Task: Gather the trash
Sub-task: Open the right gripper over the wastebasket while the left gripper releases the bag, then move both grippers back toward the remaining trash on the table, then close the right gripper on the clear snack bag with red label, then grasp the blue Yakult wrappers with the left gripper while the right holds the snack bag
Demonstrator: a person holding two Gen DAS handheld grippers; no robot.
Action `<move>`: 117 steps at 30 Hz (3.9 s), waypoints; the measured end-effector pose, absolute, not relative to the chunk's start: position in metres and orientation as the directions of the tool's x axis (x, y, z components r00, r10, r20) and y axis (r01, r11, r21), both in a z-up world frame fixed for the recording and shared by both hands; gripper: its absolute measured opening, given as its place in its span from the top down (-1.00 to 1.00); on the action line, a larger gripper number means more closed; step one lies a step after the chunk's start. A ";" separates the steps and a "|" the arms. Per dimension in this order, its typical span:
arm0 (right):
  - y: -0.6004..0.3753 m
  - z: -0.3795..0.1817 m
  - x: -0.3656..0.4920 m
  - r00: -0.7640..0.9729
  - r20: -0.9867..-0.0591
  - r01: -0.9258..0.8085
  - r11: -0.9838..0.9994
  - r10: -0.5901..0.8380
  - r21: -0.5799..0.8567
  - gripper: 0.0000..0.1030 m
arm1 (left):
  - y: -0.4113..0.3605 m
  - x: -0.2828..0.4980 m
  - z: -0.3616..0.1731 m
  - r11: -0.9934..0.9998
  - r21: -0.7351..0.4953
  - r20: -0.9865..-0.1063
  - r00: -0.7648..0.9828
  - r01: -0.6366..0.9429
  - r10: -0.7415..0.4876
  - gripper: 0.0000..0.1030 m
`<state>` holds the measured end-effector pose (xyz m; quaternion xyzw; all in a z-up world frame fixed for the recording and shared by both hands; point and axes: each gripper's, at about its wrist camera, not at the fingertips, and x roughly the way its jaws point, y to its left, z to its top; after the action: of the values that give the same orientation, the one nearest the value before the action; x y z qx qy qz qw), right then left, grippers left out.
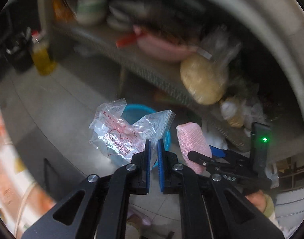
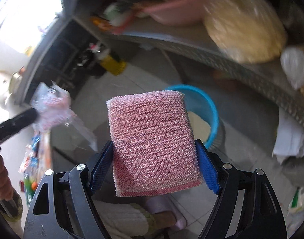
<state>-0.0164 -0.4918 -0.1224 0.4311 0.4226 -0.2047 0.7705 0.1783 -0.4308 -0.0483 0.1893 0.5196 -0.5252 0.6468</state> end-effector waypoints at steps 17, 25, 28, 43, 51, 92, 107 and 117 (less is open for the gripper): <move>-0.539 -0.202 0.055 0.425 -0.904 0.750 0.539 0.050 0.383 -0.58 | -0.497 0.204 -0.137 0.449 -0.263 -0.921 -0.083 0.854 -0.382 0.06; -0.531 -0.187 0.031 0.452 -0.892 0.742 0.552 0.009 0.381 -0.58 | -0.453 0.193 -0.060 0.402 -0.182 -0.883 0.031 0.898 -0.468 -0.02; -0.519 -0.175 0.026 0.460 -0.888 0.733 0.564 0.000 0.379 -0.58 | -0.416 0.178 -0.018 0.374 -0.178 -0.835 0.061 0.910 -0.547 -0.15; -0.422 -0.066 0.047 0.586 -0.807 0.469 0.784 0.068 0.407 -0.61 | -0.184 0.124 0.055 0.529 -0.144 -0.662 0.316 0.836 -0.679 -0.62; -0.363 -0.019 0.095 0.625 -0.761 0.261 0.871 0.176 0.416 -0.64 | -0.053 0.134 0.040 0.749 -0.142 -0.633 0.522 0.647 -0.572 -0.67; 0.015 0.028 0.334 0.439 -0.852 -0.502 0.864 0.285 0.031 0.07 | 0.146 0.162 0.020 0.934 -0.230 -0.580 0.732 0.275 -0.358 -0.77; -0.018 0.043 0.320 0.488 -0.814 -0.434 0.897 0.314 0.086 0.91 | 0.148 0.160 0.023 0.932 -0.238 -0.574 0.734 0.274 -0.363 -0.77; -0.077 0.080 0.291 0.572 -0.719 -0.368 0.907 0.394 0.205 0.97 | 0.135 0.158 0.027 0.927 -0.225 -0.572 0.729 0.301 -0.376 -0.77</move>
<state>0.2908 -0.0767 0.0800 0.0161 0.4096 0.2151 0.8864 0.1577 0.1352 0.0274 -0.0584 0.3198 -0.1824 0.9279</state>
